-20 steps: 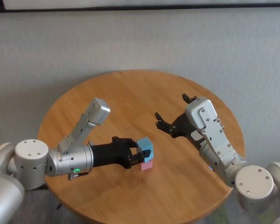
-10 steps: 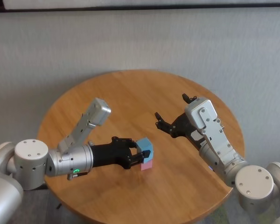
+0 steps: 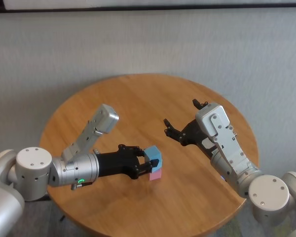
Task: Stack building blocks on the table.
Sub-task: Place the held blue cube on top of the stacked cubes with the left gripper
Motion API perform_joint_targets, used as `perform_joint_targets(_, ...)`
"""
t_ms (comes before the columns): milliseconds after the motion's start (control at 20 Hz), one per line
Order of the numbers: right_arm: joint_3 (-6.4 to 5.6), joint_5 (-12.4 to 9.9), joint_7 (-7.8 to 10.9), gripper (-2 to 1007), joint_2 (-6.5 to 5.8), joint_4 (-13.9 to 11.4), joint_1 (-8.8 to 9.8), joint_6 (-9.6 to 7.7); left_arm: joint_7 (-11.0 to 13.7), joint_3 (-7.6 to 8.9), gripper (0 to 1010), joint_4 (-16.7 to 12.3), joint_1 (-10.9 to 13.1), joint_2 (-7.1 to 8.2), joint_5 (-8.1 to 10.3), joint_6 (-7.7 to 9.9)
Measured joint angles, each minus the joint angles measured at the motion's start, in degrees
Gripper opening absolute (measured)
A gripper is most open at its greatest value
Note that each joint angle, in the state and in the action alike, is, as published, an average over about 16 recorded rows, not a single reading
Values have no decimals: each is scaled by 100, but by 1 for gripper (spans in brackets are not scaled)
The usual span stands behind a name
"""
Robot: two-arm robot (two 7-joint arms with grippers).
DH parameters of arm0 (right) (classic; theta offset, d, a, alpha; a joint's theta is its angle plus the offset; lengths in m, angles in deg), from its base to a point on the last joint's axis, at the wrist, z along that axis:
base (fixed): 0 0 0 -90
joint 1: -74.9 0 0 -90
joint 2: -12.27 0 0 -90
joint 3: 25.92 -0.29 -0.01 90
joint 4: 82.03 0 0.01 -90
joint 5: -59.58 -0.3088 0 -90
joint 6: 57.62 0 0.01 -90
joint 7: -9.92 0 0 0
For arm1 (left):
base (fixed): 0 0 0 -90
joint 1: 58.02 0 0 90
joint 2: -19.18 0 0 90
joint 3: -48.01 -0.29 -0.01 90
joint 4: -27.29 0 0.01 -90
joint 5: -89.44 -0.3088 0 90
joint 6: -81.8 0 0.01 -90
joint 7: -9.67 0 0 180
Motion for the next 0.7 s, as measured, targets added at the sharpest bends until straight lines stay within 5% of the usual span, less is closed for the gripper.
perform_joint_targets(700, 0, 0, 0, 1005, 0, 0, 0, 0, -61, -132, 405, -36, -57, 48, -53, 26)
